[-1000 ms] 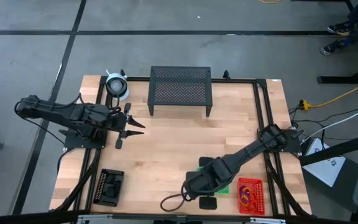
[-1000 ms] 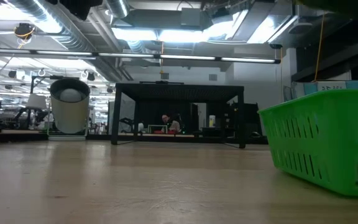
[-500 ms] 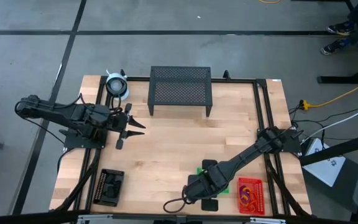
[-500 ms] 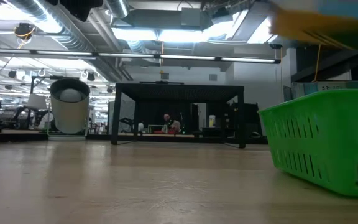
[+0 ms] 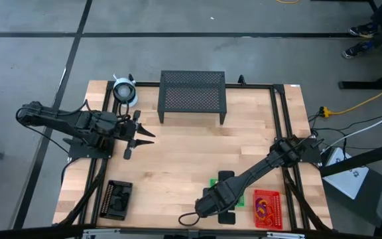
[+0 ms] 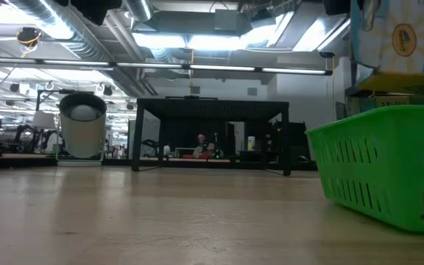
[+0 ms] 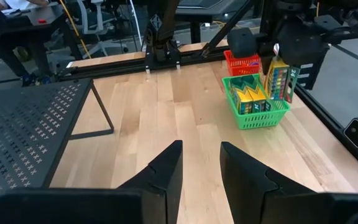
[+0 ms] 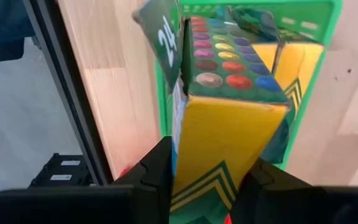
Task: Pick & Place Office Desk Supplies
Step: Put the yellow green crayon box into the green bin
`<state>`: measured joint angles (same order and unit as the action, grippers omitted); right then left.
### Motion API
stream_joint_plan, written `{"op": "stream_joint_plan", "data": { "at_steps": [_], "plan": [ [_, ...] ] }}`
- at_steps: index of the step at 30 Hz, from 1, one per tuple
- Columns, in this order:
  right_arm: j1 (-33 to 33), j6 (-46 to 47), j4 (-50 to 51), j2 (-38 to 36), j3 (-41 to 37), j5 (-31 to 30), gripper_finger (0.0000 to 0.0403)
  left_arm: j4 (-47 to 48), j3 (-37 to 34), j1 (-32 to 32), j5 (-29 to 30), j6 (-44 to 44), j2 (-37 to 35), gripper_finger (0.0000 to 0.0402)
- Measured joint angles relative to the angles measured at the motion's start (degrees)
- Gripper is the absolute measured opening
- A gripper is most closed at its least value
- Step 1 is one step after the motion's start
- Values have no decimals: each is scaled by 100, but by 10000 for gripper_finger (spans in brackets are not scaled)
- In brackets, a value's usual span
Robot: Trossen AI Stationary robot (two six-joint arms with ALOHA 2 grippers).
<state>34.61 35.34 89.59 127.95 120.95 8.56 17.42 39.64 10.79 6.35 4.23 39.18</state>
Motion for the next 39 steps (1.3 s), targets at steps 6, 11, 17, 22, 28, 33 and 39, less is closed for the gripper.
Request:
{"op": "stream_joint_plan", "data": {
  "at_steps": [6, 11, 17, 22, 28, 33, 39],
  "plan": [
    [0, -9, -1, -1, 0, -110, 100, 16, 0, -2, 0, -2, 0, 104],
    [13, -17, 38, 4, 0, -154, 100, 18, 0, 0, 0, -2, 0, 103],
    [84, -87, 30, 16, -186, -123, 100, 36, 2, 0, 0, -2, 0, 103],
    [114, -183, -71, 21, -970, 367, 100, 43, 2, -1, 0, -2, 0, 107],
    [111, -303, -154, 30, -1415, 480, 100, 40, 2, -2, 2, -2, 0, 103],
    [96, -328, -277, 27, -1217, 334, 100, 40, 2, -1, 2, -2, -1, 102],
    [59, -346, -656, 27, -1187, 240, 100, 38, 2, -2, 2, -2, -1, 102]
  ]
}}
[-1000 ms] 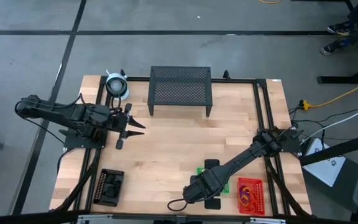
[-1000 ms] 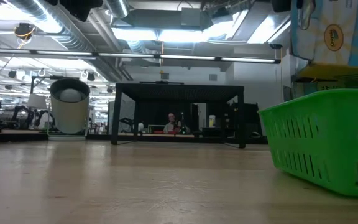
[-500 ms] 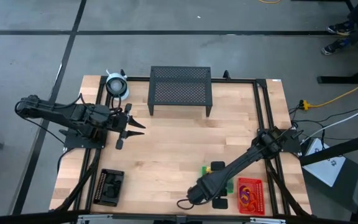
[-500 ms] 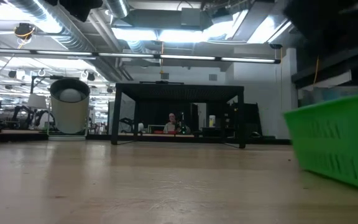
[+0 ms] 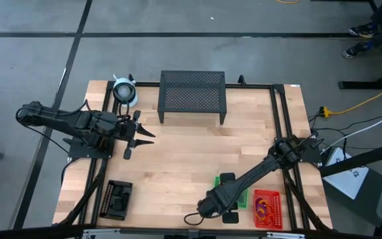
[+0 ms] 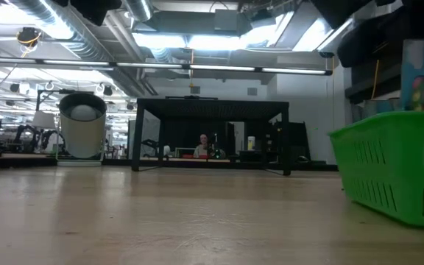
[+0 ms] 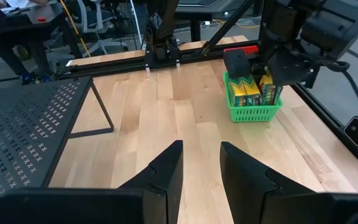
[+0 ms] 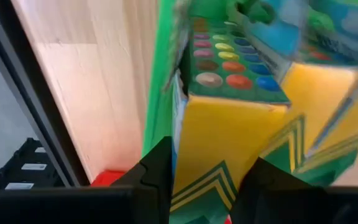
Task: Pick & Place Office Desk Supplies
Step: Put the yellow green crayon box into the green bin, then put the black bin with rubber bands on the shelf
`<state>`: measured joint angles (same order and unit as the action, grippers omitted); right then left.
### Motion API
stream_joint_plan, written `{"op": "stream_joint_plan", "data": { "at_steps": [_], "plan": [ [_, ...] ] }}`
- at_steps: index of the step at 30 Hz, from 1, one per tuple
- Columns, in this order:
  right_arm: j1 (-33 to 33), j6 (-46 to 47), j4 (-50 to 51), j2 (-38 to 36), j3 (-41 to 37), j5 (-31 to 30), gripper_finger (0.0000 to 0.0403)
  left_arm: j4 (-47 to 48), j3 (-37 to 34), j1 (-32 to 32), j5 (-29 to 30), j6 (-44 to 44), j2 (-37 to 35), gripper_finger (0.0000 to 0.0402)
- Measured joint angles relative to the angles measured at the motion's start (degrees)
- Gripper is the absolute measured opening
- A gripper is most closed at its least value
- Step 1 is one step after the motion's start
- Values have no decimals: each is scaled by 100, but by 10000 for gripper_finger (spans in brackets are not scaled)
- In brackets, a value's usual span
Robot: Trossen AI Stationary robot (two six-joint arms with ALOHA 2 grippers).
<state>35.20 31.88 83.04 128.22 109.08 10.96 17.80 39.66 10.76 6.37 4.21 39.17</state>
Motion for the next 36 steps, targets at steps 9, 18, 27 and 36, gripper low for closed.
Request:
{"op": "stream_joint_plan", "data": {
  "at_steps": [9, 18, 27, 36],
  "plan": [
    [-29, -87, -27, 0, 0, 64, 100, 1, 0, 1, 0, 0, 1, 103],
    [-35, 537, -26, 0, 0, -422, 159, 1, 2, 2, 0, -1, 0, 102],
    [-65, 789, 351, -33, 2, -386, 364, 2, 2, 1, 0, 0, -2, 103],
    [-88, 1087, 549, -149, 684, -521, 329, 2, 2, 2, 0, 3, 0, 104]
  ]
}}
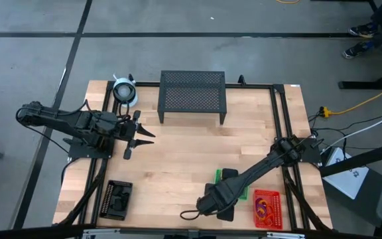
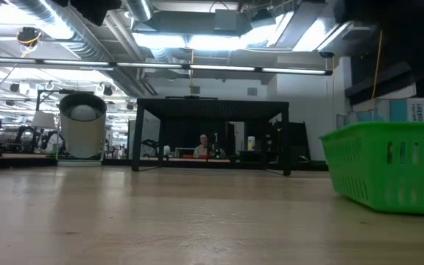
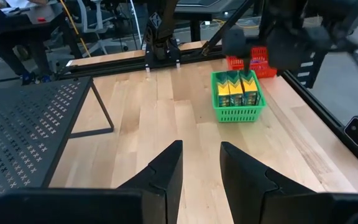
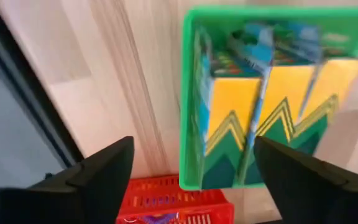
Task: Pick & Place Office Desk Supplies
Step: Put the black bin with rubber bands on the shelf
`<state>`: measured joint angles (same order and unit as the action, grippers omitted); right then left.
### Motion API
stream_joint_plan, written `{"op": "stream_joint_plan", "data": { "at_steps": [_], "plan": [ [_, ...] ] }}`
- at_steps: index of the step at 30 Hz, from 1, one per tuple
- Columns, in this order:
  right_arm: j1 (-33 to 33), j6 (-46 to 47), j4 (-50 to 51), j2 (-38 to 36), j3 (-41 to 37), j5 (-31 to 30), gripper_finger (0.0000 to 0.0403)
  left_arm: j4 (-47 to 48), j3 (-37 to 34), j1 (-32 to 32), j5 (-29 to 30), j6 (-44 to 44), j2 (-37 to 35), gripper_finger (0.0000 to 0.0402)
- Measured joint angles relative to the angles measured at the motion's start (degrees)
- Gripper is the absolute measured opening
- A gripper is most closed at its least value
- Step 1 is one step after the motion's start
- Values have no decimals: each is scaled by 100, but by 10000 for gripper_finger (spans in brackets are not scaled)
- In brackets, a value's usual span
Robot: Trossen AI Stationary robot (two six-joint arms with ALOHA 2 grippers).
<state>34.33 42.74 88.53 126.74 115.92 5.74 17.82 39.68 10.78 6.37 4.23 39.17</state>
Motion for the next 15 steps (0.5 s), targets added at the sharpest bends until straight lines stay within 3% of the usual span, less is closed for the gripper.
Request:
{"op": "stream_joint_plan", "data": {
  "at_steps": [5, 9, 11, 15],
  "plan": [
    [23, 40, 60, -2, 813, -603, 293, 201, 2, -2, 0, -65, -2, 102],
    [125, -122, -107, -11, 1358, -1417, 273, 1063, 4, -2, -33, -720, -26, 106],
    [217, -313, -229, -11, 1521, -2135, 267, 1646, 4, -1, -153, -1216, -23, 108],
    [436, -495, -381, -9, 1566, -4388, 263, 2295, 4, 112, -136, -2059, -23, 112]
  ]
}}
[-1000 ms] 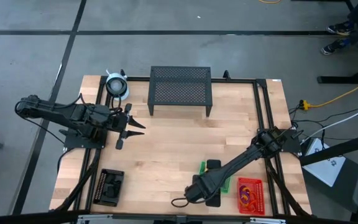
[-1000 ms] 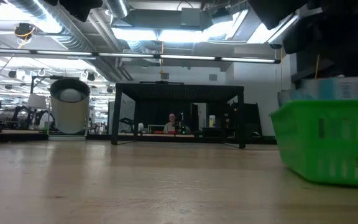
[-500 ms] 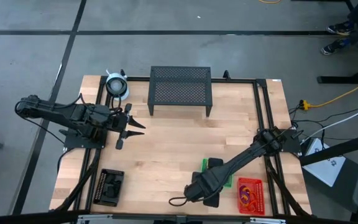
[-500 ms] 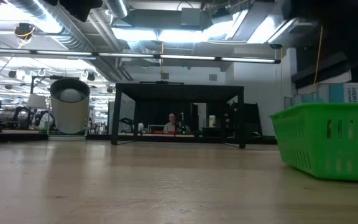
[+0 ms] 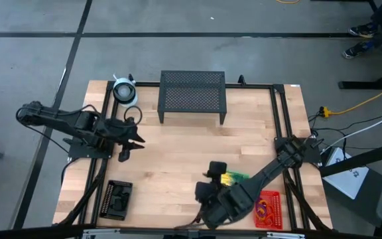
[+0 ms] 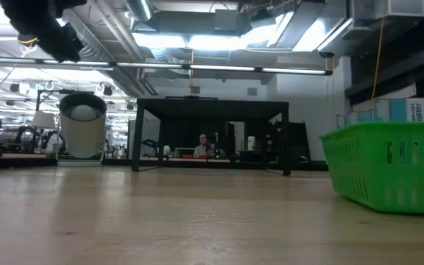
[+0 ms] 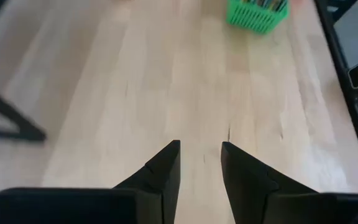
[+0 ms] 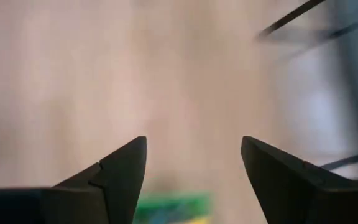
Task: Pick & Place Office Desk Supplies
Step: Put the black bin with rubber bands on the shelf
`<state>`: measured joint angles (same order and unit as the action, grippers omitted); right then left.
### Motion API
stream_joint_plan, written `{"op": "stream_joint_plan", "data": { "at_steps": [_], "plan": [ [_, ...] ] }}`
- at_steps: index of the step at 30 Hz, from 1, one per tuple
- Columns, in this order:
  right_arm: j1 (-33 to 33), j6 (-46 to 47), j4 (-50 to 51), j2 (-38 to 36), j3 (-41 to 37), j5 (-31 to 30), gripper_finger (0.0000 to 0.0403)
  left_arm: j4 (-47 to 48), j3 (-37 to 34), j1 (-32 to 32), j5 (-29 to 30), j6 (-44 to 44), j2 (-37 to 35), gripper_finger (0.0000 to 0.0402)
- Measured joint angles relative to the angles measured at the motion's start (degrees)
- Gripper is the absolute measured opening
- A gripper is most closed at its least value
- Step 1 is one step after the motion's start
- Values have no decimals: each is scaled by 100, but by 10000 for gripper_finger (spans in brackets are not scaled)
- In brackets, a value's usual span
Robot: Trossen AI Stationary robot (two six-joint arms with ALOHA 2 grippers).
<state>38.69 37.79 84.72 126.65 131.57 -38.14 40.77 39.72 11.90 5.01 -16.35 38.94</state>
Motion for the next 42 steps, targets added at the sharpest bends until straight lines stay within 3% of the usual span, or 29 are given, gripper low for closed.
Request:
{"op": "stream_joint_plan", "data": {
  "at_steps": [2, 5, 16, 23, 25, 36, 42],
  "plan": [
    [117, 232, 13, -4, -100, -1086, 263, 130, 0, 97, 135, -310, 0, 114],
    [292, 876, 371, 8, -272, -1922, 263, 182, 0, 264, 194, -585, 0, 114],
    [768, 3100, 529, -131, -1618, -2806, 263, 475, -81, 1399, 840, -1671, 74, 114],
    [917, 4576, 532, -274, -2522, -3436, 263, 714, -190, 2406, 2199, -3012, 238, 114],
    [917, 4845, 528, -292, -2666, -3569, 263, 801, -190, 2652, 2344, -3460, 332, 114],
    [880, 4222, 529, -465, -2715, -3506, 263, 909, -190, 3625, 1932, -6341, 1522, 114],
    [857, 3880, 529, -507, -2715, -3836, 263, 949, -190, 4009, 1590, -7536, 2257, 114]
  ]
}}
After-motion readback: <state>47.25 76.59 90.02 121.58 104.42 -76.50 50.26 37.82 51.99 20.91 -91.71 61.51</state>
